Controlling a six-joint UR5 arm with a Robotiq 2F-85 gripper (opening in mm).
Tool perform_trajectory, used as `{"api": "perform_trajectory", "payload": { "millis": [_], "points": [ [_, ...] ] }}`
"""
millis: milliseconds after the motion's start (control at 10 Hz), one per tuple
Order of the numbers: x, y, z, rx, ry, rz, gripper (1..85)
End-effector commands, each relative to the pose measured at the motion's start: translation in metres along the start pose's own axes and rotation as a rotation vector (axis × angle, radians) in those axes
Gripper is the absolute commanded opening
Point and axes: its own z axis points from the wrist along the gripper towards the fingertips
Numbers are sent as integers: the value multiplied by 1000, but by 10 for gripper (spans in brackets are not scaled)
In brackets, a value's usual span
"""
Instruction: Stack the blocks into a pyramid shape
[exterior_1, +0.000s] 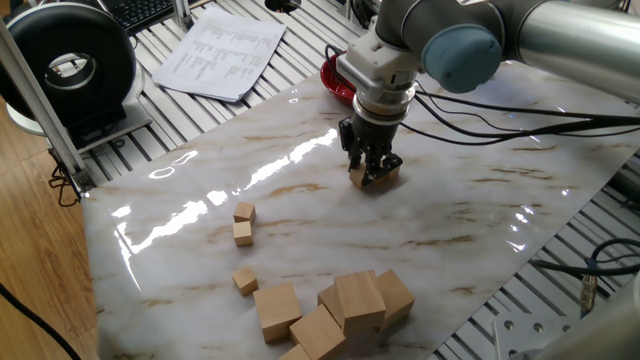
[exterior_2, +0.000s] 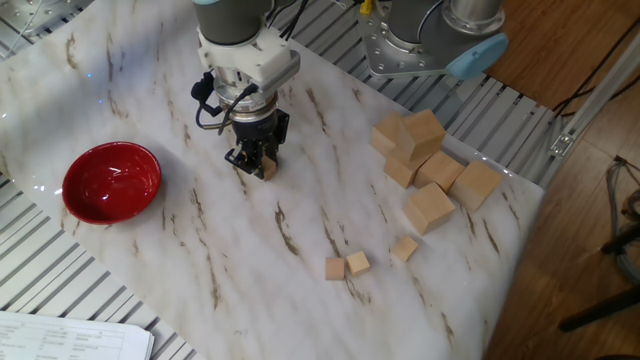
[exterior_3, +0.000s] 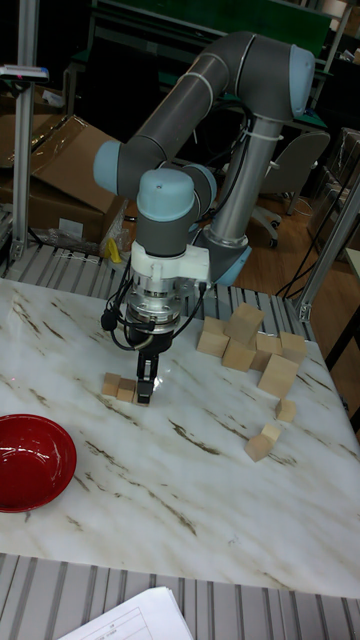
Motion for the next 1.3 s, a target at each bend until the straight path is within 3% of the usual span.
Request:
{"api": "perform_trajectory", "payload": {
  "millis": [0, 1200],
  "points": [
    [-3, -1, 0, 2, -20, 7, 133],
    [2, 11, 4, -37, -15, -1, 127]
  ]
}}
